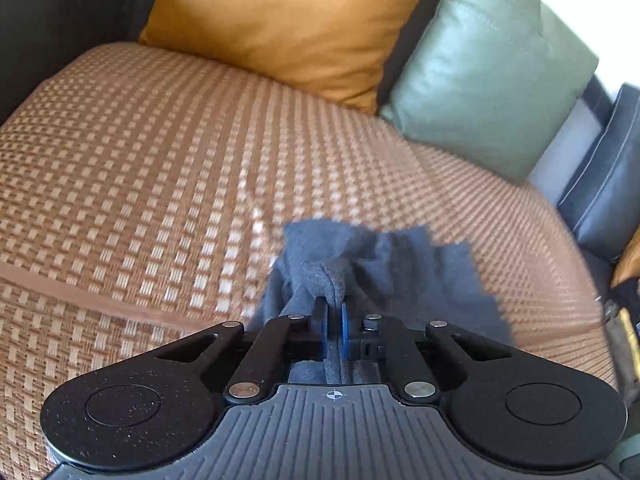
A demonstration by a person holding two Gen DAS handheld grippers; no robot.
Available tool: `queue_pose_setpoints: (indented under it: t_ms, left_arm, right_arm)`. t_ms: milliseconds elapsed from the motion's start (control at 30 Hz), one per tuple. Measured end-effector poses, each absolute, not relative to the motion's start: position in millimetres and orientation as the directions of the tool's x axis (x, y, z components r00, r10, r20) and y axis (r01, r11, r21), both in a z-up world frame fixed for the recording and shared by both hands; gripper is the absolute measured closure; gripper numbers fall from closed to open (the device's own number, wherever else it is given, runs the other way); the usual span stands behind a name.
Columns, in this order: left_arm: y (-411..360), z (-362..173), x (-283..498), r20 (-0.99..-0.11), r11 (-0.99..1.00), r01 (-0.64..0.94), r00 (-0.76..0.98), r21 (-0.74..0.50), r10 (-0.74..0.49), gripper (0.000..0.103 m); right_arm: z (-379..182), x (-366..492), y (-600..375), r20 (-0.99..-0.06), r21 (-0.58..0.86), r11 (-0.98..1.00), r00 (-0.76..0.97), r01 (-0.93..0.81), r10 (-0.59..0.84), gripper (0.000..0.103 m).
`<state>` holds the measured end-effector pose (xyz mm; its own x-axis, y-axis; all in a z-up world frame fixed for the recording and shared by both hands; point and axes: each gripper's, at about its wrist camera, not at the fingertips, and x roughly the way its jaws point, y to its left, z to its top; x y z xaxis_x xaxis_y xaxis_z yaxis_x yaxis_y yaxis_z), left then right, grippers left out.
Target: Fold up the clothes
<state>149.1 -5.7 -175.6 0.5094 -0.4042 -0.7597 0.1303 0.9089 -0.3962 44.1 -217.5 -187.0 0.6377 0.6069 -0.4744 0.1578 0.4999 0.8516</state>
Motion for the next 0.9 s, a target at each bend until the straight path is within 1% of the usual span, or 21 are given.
queue_pose_setpoints:
  t_ms: [67, 167, 233, 300, 333, 367, 400, 433, 500, 533, 567, 633, 667, 767, 800, 833, 867, 900]
  left_arm:
    - [-0.7, -186.8, 147.2, -0.758, 0.904, 0.113, 0.507, -0.412, -0.410, 0.101]
    - [11.3, -194.9, 145.1, -0.737, 0.877, 0.077, 0.510, -0.475, -0.444, 0.100]
    - [10.6, -196.6, 144.8, -0.734, 0.881, 0.086, 0.518, -0.465, -0.439, 0.100]
    - [10.1, -198.7, 145.0, -0.738, 0.885, 0.079, 0.520, -0.460, -0.430, 0.095]
    - [10.7, -197.5, 144.3, -0.738, 0.886, 0.077, 0.523, -0.457, -0.426, 0.095]
    - [11.3, -196.2, 143.7, -0.738, 0.887, 0.075, 0.526, -0.455, -0.423, 0.091]
    - [11.9, -194.7, 142.9, -0.738, 0.890, 0.074, 0.530, -0.450, -0.417, 0.074]
    - [12.2, -191.8, 140.4, -0.742, 0.900, 0.072, 0.540, -0.430, -0.398, 0.066]
    - [14.1, -186.4, 134.7, -0.754, 0.920, 0.057, 0.555, -0.387, -0.351, 0.045]
    - [15.7, -183.9, 131.6, -0.763, 0.931, 0.044, 0.559, -0.363, -0.324, 0.040]
    - [17.3, -181.3, 128.4, -0.770, 0.940, 0.032, 0.563, -0.341, -0.299, 0.038]
    - [22.9, -175.3, 122.1, -0.777, 0.945, 0.016, 0.565, -0.326, -0.278, 0.039]
    - [26.4, -169.9, 117.2, -0.776, 0.949, -0.005, 0.577, -0.315, -0.255, 0.043]
    - [42.0, -150.8, 97.4, -0.753, 0.951, -0.046, 0.623, -0.305, -0.212, 0.041]
    - [43.4, -148.0, 91.9, -0.745, 0.948, -0.039, 0.630, -0.315, -0.222, 0.037]
    - [44.8, -145.2, 86.5, -0.736, 0.945, -0.031, 0.636, -0.324, -0.231, 0.034]
    - [45.7, -142.6, 81.3, -0.728, 0.943, -0.023, 0.641, -0.332, -0.241, 0.027]
    - [42.0, -142.6, 78.4, -0.731, 0.945, -0.006, 0.636, -0.326, -0.248, 0.022]
  right_arm:
    - [-193.7, 40.9, -216.6, -0.453, 0.858, 0.497, 0.649, 0.131, 0.611, 0.088]
    - [-188.6, 42.8, -212.6, -0.465, 0.839, 0.537, 0.629, 0.088, 0.624, 0.088]
    - [-189.6, 45.6, -211.8, -0.458, 0.845, 0.530, 0.615, 0.076, 0.642, 0.088]
    - [-192.2, 45.1, -213.0, -0.446, 0.853, 0.516, 0.621, 0.078, 0.644, 0.089]
    - [-193.5, 44.8, -213.6, -0.441, 0.857, 0.509, 0.625, 0.079, 0.644, 0.089]
    - [-194.7, 44.6, -214.3, -0.435, 0.861, 0.502, 0.629, 0.080, 0.644, 0.089]
    - [-192.5, 42.5, -214.8, -0.438, 0.858, 0.507, 0.625, 0.078, 0.646, 0.089]
    - [-189.9, 40.2, -215.4, -0.444, 0.855, 0.513, 0.621, 0.076, 0.647, 0.088]
    - [-185.1, 35.3, -216.2, -0.455, 0.847, 0.526, 0.609, 0.071, 0.650, 0.086]
    - [-183.7, 32.5, -215.7, -0.466, 0.843, 0.533, 0.594, 0.072, 0.655, 0.083]
    - [-183.2, 29.0, -216.1, -0.476, 0.841, 0.537, 0.573, 0.074, 0.667, 0.083]
    - [-182.5, 21.7, -217.0, -0.495, 0.837, 0.542, 0.529, 0.077, 0.690, 0.083]
    - [-179.2, 16.1, -221.4, -0.492, 0.838, 0.543, 0.517, 0.063, 0.700, 0.083]
    - [-159.5, 0.6, -243.2, -0.477, 0.835, 0.550, 0.518, 0.016, 0.710, 0.081]
    - [-147.3, -0.5, -256.1, -0.472, 0.822, 0.570, 0.547, -0.012, 0.691, 0.077]
    - [-134.6, -1.1, -269.7, -0.464, 0.805, 0.592, 0.580, -0.040, 0.669, 0.067]
    - [-121.8, -1.6, -283.2, -0.454, 0.786, 0.614, 0.612, -0.066, 0.647, 0.058]
    - [-112.9, 3.1, -296.9, -0.465, 0.755, 0.653, 0.649, -0.065, 0.602, 0.042]
